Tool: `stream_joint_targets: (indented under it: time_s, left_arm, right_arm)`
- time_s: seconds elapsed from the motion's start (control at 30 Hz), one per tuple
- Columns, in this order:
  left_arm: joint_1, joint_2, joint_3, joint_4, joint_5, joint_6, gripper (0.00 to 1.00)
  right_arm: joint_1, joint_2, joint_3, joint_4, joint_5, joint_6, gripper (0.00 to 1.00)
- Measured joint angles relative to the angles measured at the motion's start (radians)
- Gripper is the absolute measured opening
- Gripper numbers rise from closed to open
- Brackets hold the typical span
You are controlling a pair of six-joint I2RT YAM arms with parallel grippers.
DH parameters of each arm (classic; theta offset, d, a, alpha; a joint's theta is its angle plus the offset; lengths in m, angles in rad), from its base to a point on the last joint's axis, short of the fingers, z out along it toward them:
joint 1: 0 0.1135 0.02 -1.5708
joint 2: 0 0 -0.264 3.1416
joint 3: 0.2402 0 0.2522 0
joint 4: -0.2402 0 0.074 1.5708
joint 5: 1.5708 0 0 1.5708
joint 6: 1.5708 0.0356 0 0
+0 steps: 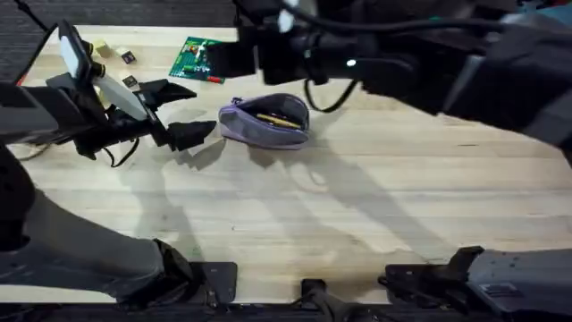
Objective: Unzip the bag, pick up the pens from the table one at a time and place them inside, then zip the bag closed.
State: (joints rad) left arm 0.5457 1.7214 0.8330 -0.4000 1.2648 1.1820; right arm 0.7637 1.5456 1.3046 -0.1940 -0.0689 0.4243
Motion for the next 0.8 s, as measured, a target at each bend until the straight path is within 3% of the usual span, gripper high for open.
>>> stream_joint_targets:
  time_s: [0.3,0.8]
  left_arm:
    - [0.000,0.000,0.000,0.000,0.000,0.000,0.992]
    - [0.000,0.000,0.000,0.000,0.000,0.000,0.993]
  right_arm:
    - [0.053,0.130,0.044,0.040,-0.008,0.047,0.997]
    - [0.049,0.197,0.053,0.058,-0.025,0.090,0.998]
